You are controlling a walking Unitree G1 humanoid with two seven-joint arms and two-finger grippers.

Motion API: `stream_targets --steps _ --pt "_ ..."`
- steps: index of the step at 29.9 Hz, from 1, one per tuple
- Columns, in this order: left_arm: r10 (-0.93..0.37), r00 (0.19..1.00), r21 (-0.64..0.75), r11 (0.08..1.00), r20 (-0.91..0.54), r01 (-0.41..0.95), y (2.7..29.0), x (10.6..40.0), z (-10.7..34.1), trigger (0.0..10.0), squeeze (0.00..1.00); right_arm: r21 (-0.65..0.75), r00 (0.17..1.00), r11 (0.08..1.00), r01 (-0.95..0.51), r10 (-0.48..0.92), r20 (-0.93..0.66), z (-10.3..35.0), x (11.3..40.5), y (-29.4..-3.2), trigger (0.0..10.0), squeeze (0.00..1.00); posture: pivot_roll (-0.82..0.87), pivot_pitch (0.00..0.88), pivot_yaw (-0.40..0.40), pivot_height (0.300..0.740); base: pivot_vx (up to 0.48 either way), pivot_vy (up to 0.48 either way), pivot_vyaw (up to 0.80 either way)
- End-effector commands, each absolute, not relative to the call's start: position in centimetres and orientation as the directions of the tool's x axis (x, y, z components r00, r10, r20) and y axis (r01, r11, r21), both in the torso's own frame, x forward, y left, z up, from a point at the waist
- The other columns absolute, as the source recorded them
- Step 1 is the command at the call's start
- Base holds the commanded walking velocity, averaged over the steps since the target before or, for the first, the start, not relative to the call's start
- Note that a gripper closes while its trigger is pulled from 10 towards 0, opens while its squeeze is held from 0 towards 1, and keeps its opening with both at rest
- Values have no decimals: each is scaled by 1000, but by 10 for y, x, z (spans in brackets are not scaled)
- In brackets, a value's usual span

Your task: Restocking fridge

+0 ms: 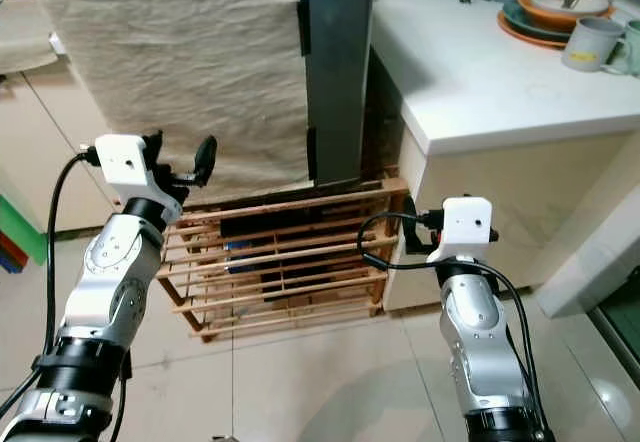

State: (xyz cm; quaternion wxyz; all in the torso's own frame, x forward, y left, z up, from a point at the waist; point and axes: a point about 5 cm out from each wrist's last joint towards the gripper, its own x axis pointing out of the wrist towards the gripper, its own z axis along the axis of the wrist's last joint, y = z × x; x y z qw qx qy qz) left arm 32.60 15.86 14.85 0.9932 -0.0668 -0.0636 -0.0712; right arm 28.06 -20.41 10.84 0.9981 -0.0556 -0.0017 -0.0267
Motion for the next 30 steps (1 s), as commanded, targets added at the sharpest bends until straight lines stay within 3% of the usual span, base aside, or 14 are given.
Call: stream_targets --steps 1,9,18,23,30 --pt "-149 976 -151 973 159 173 158 325 157 10000 0 -101 998 992 70 -70 7 107 280 -207 10000 0 -126 0 66 740 0 480 -781" --pt "-248 957 -135 954 153 269 139 312 158 10000 0 -114 994 989 92 -85 69 117 279 -206 10000 0 -134 0 77 740 0 480 -781" --pt "-272 947 -110 950 173 293 143 304 165 10000 0 -98 992 988 118 -112 61 113 273 -209 10000 0 -127 0 72 740 0 480 -779" --pt "-436 868 -59 885 237 461 116 296 188 10000 0 -92 993 991 102 -96 61 113 275 -206 10000 0 -125 0 68 740 0 472 -775" --pt "-437 875 -70 886 208 459 119 299 186 10000 0 -86 992 989 117 -112 60 112 275 -207 10000 0 -127 0 72 740 0 458 -763"
